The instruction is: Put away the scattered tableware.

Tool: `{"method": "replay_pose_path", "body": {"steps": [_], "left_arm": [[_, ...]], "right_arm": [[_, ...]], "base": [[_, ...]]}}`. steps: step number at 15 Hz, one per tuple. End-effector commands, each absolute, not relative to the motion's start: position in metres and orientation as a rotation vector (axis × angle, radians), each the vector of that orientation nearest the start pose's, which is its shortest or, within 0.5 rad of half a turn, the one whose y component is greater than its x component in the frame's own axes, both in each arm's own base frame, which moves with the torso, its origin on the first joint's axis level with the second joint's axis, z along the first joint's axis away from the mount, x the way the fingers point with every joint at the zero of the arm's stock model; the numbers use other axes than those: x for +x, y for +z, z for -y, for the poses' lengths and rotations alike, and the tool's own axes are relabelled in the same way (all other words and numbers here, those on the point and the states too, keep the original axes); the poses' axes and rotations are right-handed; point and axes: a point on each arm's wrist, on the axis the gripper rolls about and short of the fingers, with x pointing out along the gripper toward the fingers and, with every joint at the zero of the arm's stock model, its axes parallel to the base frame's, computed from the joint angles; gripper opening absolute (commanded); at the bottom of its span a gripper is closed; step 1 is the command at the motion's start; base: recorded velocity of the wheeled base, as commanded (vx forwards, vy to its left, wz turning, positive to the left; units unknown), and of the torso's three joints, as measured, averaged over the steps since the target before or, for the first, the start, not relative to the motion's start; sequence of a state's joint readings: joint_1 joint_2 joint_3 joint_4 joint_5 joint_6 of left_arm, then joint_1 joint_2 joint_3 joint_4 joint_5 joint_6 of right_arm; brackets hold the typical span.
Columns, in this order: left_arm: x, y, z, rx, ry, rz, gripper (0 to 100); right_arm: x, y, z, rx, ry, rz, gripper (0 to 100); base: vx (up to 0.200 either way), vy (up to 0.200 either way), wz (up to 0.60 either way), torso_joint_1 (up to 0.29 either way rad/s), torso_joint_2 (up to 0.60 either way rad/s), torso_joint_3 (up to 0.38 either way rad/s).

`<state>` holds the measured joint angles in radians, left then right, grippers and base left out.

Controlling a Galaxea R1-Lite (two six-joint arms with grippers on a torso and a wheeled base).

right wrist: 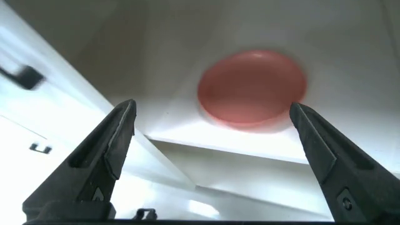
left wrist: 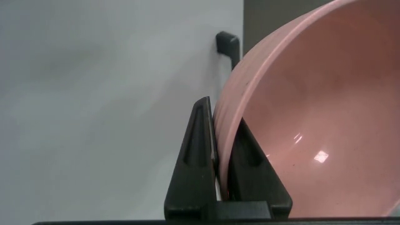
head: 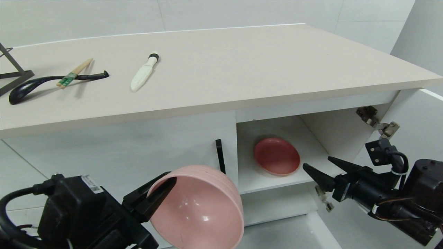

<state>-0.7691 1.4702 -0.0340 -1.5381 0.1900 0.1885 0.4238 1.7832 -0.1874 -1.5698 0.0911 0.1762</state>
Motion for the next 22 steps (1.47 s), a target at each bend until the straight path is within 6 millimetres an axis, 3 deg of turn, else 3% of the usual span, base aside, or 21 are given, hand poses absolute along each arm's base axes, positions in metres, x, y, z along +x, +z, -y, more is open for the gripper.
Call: {"method": "replay_pose_path", "body": {"steps": [1, 6, 9, 11, 17, 22], "left_arm": [[0.135, 0.151, 0.130, 0.130, -0.581, 0.167, 0], [0.147, 0.160, 0.164, 0.111, -0.561, 0.197, 0], [0.154, 0.143, 0.210, 0.129, -0.532, 0.143, 0], [0.162, 0.132, 0.224, 0.129, -0.459, 0.114, 0], [0.174, 0.124, 0.242, 0.127, -0.387, 0.110, 0], [0.190, 0.119, 0.264, 0.107, -0.352, 0.126, 0]], "right_arm": [[0.202, 0.127, -0.093, 0.176, 0.518, -0.023, 100], [0.200, 0.126, -0.093, 0.177, 0.519, -0.026, 100], [0.198, 0.131, -0.092, 0.181, 0.522, -0.005, 100], [0.194, 0.137, -0.090, 0.185, 0.523, 0.021, 100], [0.185, 0.153, -0.085, 0.184, 0.524, 0.105, 100], [0.187, 0.160, -0.088, 0.017, 0.525, 0.183, 100]], "base": [[0.000, 0.000, 0.00, 0.000, 0.00, 0.000], [0.000, 0.000, 0.00, 0.000, 0.00, 0.000], [0.000, 0.000, 0.00, 0.000, 0.00, 0.000], [0.000, 0.000, 0.00, 0.000, 0.00, 0.000], [0.000, 0.000, 0.00, 0.000, 0.00, 0.000], [0.000, 0.000, 0.00, 0.000, 0.00, 0.000]]}}
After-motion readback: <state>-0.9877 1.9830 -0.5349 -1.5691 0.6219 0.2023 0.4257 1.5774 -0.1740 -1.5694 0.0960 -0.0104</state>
